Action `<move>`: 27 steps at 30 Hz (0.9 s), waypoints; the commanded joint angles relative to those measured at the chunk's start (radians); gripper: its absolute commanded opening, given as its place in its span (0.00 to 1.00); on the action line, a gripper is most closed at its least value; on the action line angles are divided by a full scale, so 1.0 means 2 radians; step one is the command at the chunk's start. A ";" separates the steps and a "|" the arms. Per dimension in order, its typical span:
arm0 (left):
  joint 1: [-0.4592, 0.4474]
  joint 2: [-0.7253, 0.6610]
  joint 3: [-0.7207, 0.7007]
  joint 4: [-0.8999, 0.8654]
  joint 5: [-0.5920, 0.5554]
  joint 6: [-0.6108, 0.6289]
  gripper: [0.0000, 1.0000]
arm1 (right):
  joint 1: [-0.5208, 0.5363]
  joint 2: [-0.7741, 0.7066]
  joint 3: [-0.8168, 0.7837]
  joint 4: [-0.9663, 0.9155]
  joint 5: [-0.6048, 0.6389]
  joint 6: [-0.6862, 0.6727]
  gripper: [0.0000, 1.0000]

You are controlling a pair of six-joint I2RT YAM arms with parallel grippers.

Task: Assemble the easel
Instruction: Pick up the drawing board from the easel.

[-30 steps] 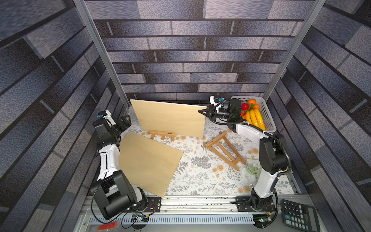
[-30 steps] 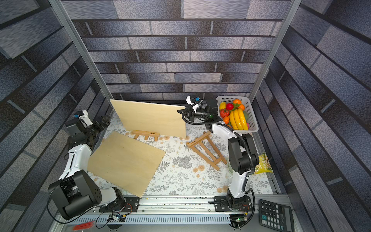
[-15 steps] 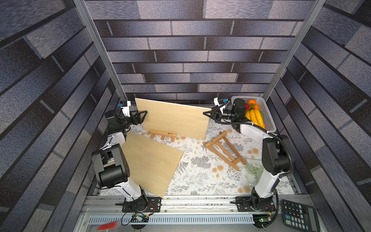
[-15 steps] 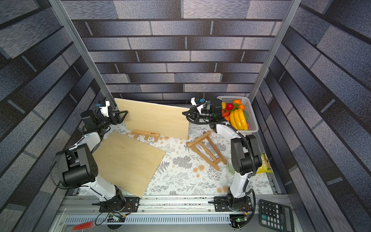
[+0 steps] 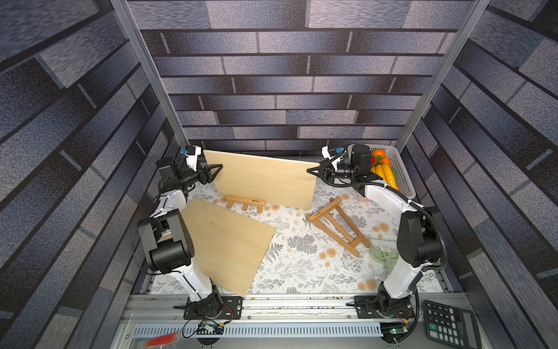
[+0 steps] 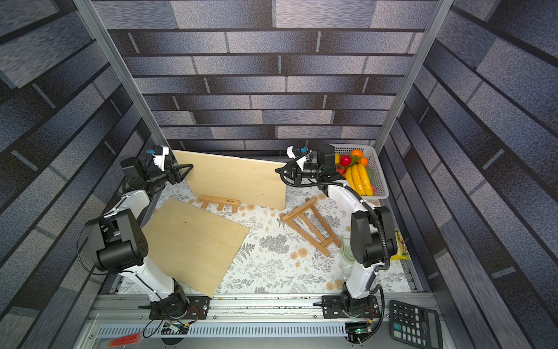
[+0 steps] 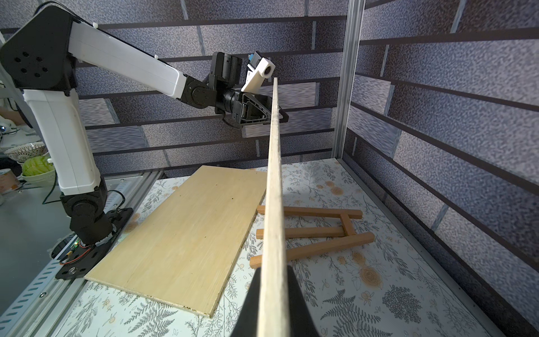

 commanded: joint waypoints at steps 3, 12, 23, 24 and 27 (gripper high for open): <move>-0.010 -0.001 0.005 -0.030 0.059 0.003 0.50 | 0.010 -0.005 0.017 -0.006 -0.036 0.016 0.00; -0.013 0.004 0.011 0.127 0.063 -0.127 0.20 | 0.009 0.008 0.018 0.088 -0.018 0.081 0.00; -0.036 0.050 0.090 0.296 0.058 -0.302 0.00 | 0.011 0.013 0.059 0.133 -0.003 0.131 0.00; -0.037 0.045 0.096 0.288 0.057 -0.299 0.00 | 0.011 0.009 0.062 0.132 0.000 0.134 0.00; -0.036 0.031 0.114 0.241 0.053 -0.294 0.00 | 0.013 0.004 0.074 0.126 0.001 0.152 0.00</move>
